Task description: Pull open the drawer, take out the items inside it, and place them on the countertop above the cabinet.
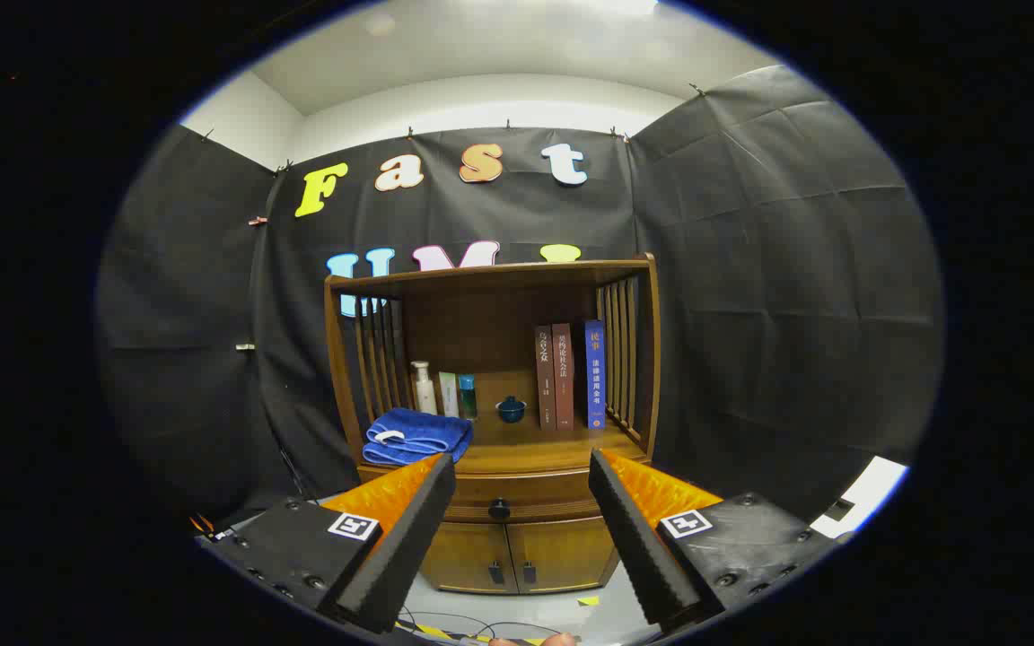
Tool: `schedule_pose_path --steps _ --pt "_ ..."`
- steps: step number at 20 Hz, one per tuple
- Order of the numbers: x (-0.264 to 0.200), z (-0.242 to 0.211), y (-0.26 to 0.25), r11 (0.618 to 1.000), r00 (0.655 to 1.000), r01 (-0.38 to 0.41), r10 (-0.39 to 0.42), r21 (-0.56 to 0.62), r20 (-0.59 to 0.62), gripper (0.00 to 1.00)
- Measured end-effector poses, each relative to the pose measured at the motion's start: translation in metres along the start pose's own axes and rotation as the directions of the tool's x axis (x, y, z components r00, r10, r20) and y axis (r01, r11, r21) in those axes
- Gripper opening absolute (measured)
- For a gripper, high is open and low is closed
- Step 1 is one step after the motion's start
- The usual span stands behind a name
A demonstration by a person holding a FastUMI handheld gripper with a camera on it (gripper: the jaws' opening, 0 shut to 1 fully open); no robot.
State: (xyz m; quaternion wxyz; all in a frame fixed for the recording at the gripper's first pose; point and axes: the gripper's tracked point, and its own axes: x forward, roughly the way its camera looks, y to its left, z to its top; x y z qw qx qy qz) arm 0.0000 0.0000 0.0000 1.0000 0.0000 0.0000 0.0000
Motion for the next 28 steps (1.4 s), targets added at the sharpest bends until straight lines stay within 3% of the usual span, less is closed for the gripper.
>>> schedule_pose_path --steps 20,28 --pt "-0.007 0.001 -0.002 1.0 1.0 0.004 -0.004 -0.001 0.004 0.98" --pt "0.029 -0.017 0.0 1.0 1.0 0.001 -0.002 0.0 0.008 0.98"
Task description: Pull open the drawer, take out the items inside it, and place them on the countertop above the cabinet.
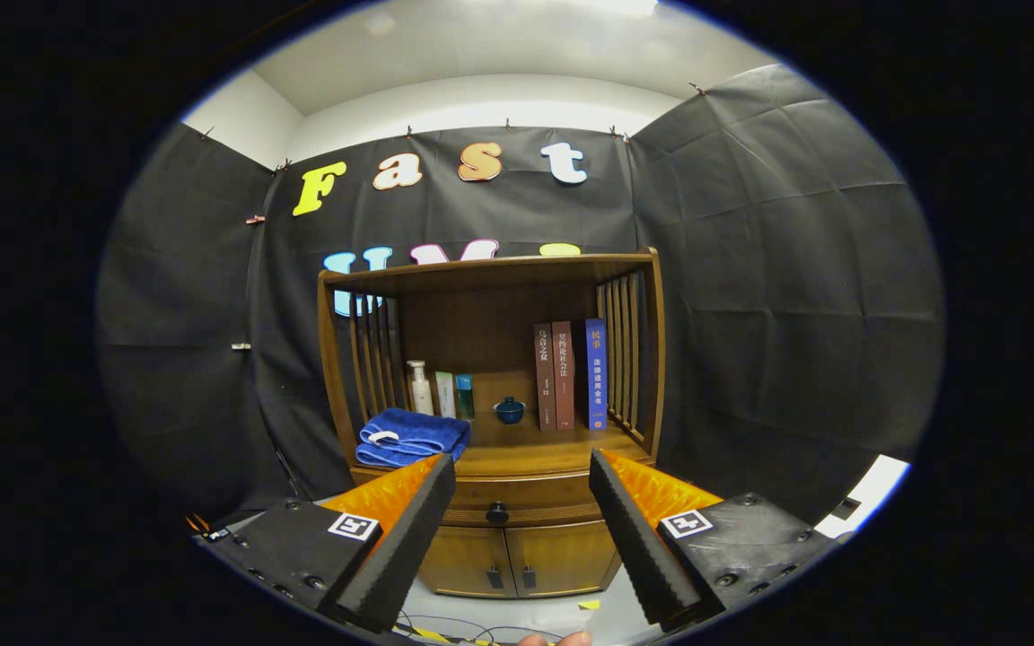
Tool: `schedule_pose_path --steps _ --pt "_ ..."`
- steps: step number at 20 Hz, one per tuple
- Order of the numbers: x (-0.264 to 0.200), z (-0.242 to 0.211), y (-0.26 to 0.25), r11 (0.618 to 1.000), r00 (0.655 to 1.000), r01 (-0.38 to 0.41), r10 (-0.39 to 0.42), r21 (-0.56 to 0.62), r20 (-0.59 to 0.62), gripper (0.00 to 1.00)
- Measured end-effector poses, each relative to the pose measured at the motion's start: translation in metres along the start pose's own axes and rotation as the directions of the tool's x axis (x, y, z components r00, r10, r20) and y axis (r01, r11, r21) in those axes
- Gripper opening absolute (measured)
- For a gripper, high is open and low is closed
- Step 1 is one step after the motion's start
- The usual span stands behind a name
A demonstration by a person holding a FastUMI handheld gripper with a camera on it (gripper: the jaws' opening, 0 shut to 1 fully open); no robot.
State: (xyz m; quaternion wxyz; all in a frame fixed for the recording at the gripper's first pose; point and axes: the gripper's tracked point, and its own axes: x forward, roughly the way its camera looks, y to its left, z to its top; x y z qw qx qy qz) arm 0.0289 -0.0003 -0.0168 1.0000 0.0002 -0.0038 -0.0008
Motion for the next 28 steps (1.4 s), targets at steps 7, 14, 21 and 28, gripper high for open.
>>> schedule_pose_path --steps 7,14,21,28 --pt "0.067 -0.073 0.013 0.999 0.995 -0.025 0.022 -0.029 -0.098 0.98" --pt "0.145 -0.163 0.032 0.999 0.973 -0.042 0.034 -0.033 -0.228 0.99" --pt "0.202 -0.237 0.039 0.998 0.951 -0.037 0.02 -0.05 -0.308 0.99" --pt "0.236 -0.29 0.034 1.0 0.926 -0.028 0.023 -0.01 -0.376 0.72"
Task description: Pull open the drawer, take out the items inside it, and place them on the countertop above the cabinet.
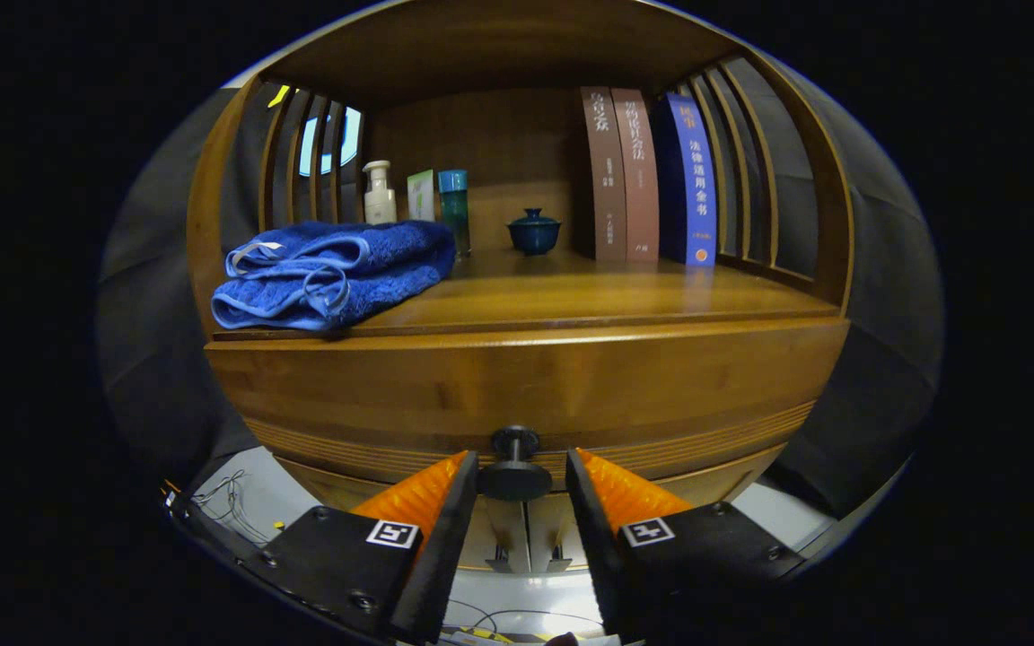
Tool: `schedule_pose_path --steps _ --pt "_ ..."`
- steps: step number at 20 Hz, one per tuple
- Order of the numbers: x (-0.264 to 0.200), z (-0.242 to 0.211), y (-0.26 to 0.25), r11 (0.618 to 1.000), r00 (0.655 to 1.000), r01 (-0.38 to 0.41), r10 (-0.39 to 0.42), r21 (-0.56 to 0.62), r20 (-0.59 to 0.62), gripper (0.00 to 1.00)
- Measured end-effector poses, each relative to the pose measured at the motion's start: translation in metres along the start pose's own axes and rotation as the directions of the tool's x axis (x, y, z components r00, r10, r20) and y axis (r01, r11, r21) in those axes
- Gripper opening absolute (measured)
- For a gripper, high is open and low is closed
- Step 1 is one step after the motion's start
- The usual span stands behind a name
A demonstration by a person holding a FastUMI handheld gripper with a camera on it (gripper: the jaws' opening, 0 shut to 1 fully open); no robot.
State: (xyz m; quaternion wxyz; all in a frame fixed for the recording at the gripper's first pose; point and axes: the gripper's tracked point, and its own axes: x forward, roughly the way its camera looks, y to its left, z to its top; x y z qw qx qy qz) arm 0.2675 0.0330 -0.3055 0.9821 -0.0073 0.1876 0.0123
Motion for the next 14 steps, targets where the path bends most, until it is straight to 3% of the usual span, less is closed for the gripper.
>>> schedule_pose_path --steps 8,14 --pt "-0.001 -0.001 0.003 0.999 0.999 0.036 -0.035 -0.037 0.034 0.39" --pt "-0.028 -0.011 0.003 0.999 0.999 0.037 -0.036 -0.021 0.026 0.39"
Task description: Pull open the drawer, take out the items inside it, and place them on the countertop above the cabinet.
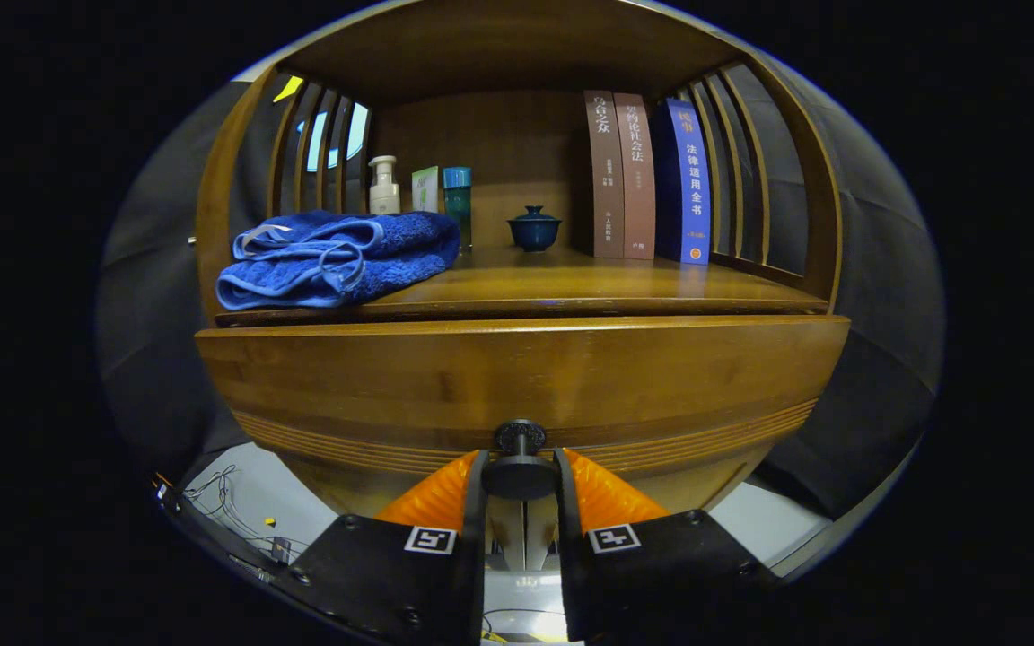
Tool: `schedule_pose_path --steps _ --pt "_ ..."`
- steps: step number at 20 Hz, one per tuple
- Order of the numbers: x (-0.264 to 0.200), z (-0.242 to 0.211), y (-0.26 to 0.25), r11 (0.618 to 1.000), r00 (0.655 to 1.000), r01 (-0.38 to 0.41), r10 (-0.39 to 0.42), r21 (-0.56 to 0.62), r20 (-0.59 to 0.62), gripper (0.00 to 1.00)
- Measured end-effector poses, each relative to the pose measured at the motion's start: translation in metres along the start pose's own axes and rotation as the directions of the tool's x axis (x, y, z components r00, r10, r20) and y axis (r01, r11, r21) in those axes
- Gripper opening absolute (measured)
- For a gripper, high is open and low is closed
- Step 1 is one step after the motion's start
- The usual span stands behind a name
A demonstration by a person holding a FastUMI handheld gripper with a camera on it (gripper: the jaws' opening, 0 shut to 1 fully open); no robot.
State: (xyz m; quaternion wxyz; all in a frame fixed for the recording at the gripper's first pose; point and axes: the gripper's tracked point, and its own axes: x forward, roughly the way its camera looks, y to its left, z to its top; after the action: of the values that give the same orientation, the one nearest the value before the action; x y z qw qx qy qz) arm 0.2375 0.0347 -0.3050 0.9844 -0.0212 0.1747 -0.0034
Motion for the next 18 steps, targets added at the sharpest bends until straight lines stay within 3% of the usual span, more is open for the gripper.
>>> schedule_pose_path --steps 18 --pt "-0.135 -0.053 -0.007 1.0 1.0 -0.008 0.008 0.001 -0.029 0.39"
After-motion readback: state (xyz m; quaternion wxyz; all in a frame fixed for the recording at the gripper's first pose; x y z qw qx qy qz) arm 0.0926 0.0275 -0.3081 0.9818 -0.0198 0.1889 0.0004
